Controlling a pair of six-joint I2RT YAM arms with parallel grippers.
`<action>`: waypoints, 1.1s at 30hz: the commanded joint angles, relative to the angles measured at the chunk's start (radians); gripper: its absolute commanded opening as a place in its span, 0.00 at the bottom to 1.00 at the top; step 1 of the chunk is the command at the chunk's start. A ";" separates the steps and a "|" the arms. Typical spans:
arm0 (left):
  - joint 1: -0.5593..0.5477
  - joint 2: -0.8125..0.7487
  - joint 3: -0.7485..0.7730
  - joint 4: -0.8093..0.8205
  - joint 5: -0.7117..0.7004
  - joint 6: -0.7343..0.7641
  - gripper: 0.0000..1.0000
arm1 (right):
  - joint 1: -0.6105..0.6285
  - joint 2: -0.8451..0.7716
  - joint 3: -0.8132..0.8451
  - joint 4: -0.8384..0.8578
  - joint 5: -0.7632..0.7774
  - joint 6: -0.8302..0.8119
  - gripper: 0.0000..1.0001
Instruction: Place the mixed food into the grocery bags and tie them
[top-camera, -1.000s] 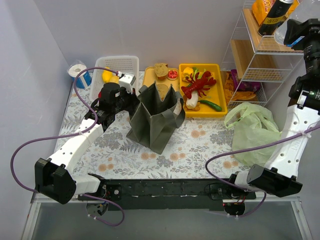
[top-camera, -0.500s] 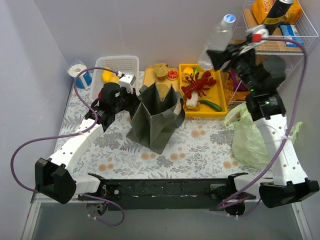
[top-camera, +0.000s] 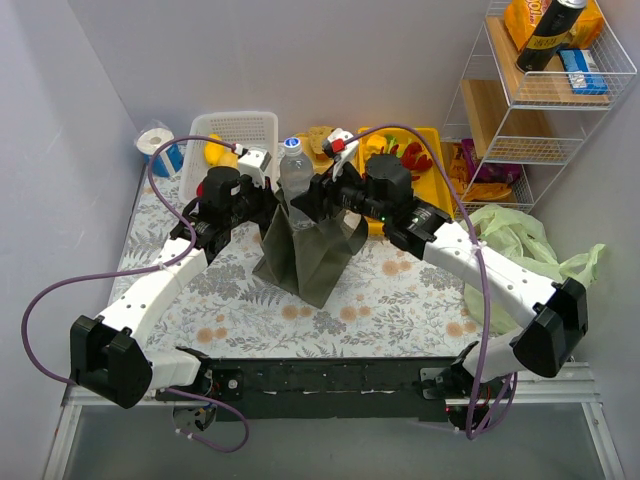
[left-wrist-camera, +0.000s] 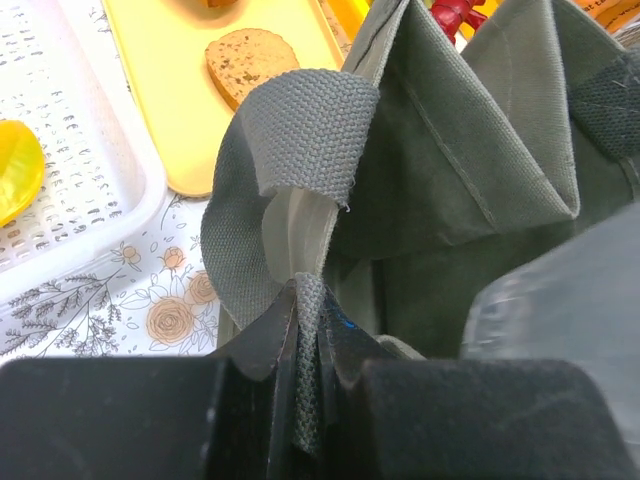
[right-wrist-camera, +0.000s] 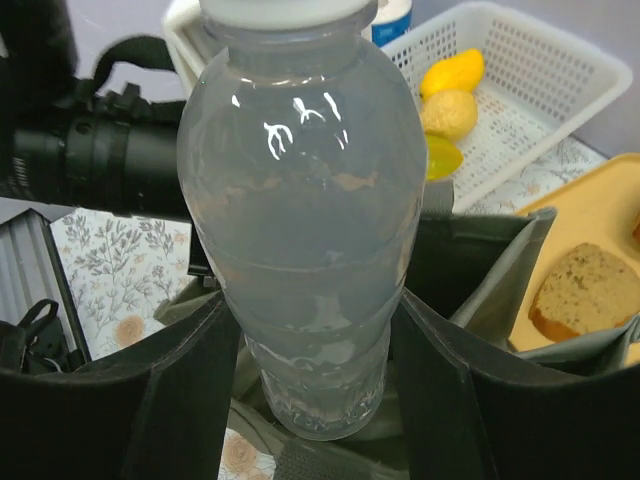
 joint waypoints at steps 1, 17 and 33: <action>0.001 -0.018 -0.024 0.009 -0.022 0.004 0.00 | 0.006 -0.027 0.015 0.278 0.091 0.032 0.01; 0.001 -0.016 -0.034 0.009 -0.071 0.015 0.00 | 0.079 0.111 -0.062 0.123 0.228 -0.018 0.01; 0.001 -0.035 -0.044 0.008 -0.156 0.033 0.00 | 0.045 0.225 -0.071 -0.184 0.354 0.004 0.19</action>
